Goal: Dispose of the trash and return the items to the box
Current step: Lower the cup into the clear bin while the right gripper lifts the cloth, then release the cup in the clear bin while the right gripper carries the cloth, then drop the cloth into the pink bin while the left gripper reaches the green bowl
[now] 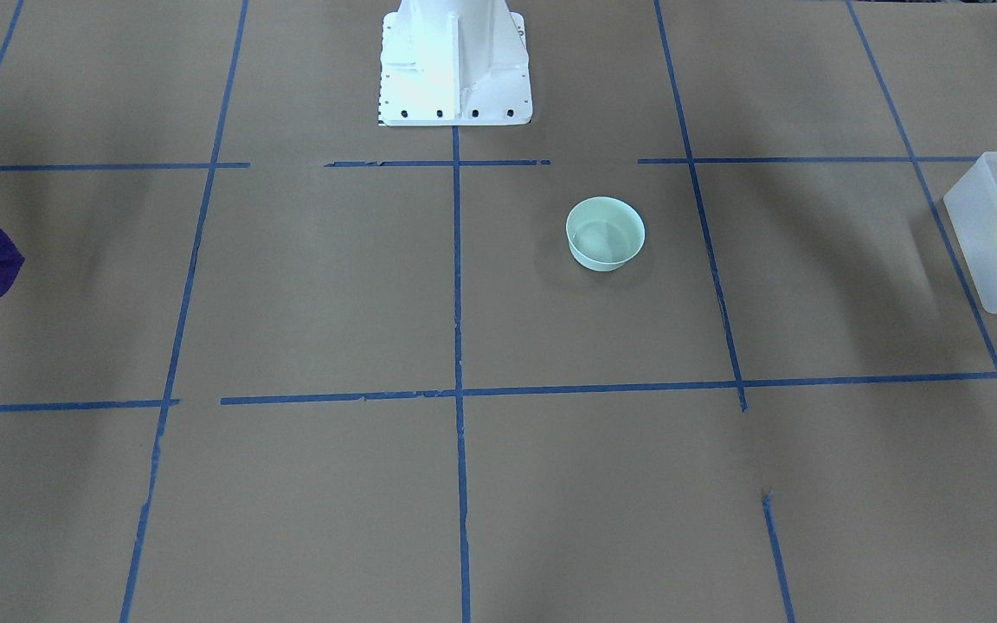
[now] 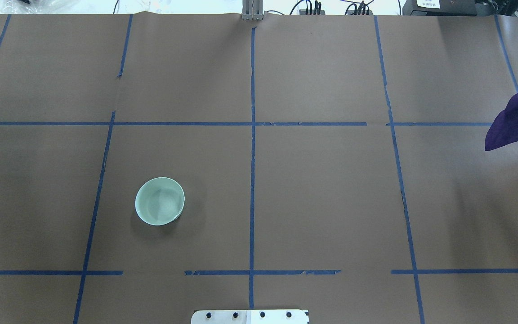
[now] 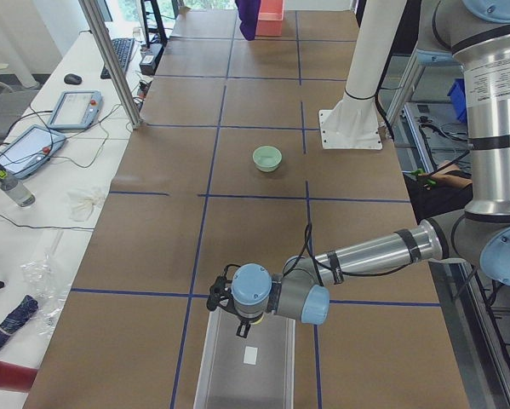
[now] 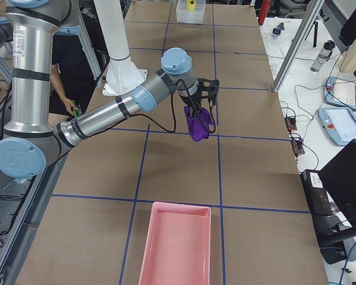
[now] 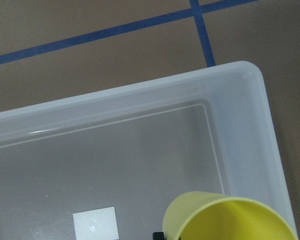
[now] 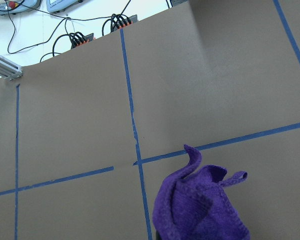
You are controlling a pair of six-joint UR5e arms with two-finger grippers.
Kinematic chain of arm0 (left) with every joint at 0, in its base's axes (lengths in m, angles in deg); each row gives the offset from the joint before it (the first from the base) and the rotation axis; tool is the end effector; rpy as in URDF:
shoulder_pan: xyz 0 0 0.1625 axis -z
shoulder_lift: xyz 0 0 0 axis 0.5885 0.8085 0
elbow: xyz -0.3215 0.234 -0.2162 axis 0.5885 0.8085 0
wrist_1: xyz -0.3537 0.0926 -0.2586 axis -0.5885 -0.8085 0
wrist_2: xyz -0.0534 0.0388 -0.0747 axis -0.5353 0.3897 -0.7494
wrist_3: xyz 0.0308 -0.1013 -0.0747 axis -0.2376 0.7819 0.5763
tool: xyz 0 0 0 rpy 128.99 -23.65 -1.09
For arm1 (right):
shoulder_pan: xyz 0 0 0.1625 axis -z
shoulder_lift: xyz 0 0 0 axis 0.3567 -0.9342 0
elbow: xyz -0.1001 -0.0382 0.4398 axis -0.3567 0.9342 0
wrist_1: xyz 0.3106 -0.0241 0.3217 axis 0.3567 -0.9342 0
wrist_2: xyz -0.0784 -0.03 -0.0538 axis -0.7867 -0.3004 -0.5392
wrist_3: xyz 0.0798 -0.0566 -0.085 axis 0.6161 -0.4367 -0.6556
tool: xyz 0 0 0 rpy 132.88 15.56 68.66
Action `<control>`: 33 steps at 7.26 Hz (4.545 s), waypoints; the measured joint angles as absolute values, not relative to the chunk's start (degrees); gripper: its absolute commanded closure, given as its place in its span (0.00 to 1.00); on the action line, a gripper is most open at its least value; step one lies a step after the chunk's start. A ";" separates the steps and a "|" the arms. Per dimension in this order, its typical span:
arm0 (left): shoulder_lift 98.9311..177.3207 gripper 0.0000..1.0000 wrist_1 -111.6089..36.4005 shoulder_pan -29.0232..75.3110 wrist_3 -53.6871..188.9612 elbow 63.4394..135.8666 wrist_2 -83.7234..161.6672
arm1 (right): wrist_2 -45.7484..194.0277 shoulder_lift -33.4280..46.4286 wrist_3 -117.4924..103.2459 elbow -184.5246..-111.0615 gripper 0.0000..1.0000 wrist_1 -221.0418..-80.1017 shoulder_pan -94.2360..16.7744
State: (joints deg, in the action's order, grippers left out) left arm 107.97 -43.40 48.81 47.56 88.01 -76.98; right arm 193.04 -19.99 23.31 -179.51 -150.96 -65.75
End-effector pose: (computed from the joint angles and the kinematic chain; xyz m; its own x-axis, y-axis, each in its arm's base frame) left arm 0.0008 -0.4316 0.8295 0.6496 0.2890 -0.7032 -0.1492 0.9554 0.2547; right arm 0.0047 -0.4554 0.4040 0.4319 0.1708 0.8856 -0.3976 0.9174 0.0169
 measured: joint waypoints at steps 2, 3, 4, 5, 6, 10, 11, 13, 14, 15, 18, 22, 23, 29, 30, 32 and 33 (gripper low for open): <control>108.08 0.49 -46.63 47.75 48.53 86.09 -76.93 | 193.00 -20.17 21.09 -179.15 1.00 -150.99 -68.74; 108.22 0.20 -47.04 47.51 48.63 85.88 -76.89 | 192.86 -20.21 19.22 -178.50 1.00 -150.99 -70.06; 108.41 0.20 -47.28 47.41 48.61 85.83 -76.85 | 192.75 -20.19 16.88 -177.44 1.00 -150.99 -71.39; 108.50 0.20 -47.65 47.39 48.47 85.83 -76.82 | 192.61 -20.17 15.49 -176.60 1.00 -150.99 -72.30; 108.38 0.20 -48.11 47.38 48.30 85.98 -76.77 | 192.46 -20.16 14.86 -176.05 1.00 -150.99 -72.80; 105.47 0.00 -47.64 50.31 47.28 95.34 -75.96 | 192.25 -20.03 12.32 -175.22 1.00 -151.57 -73.72; 105.10 0.00 -45.72 53.31 47.28 99.50 -75.41 | 191.86 -19.94 8.97 -174.98 1.00 -153.59 -74.44; 105.58 0.00 -34.79 56.48 49.16 110.27 -72.77 | 189.34 -19.70 -2.11 -174.58 1.00 -160.02 -77.46; 105.95 0.00 -31.16 56.67 53.13 114.73 -71.59 | 187.09 -19.47 -9.23 -173.54 1.00 -162.86 -79.33; 106.47 0.00 -29.74 56.19 57.79 117.56 -71.31 | 184.76 -18.96 -16.19 -171.51 1.00 -164.55 -81.05; 110.84 0.00 -29.90 46.18 78.39 121.96 -71.66 | 180.79 -17.59 -36.17 -160.54 1.00 -165.63 -87.05; 112.31 0.00 -44.70 27.38 107.24 121.96 -70.95 | 173.43 -17.87 -49.47 -155.42 1.00 -169.16 -89.82; 113.34 0.00 -47.30 22.56 113.72 121.78 -69.33 | 173.05 -18.35 -49.74 -155.13 0.34 -169.75 -89.78; 124.21 0.04 -47.82 1.71 132.01 116.76 -54.12 | 173.99 -19.38 -49.03 -154.00 0.00 -169.66 -88.84; 125.01 0.07 -46.38 -0.52 132.13 115.94 -51.72 | 174.77 -19.48 -49.03 -154.23 0.00 -169.52 -88.81; 127.60 0.30 -41.61 -4.27 132.18 115.50 -48.93 | 177.11 -19.56 -49.03 -154.84 0.00 -169.34 -88.79; 129.54 0.69 -38.30 -5.75 132.18 115.34 -47.72 | 177.59 -19.76 -49.02 -155.43 0.00 -169.32 -88.57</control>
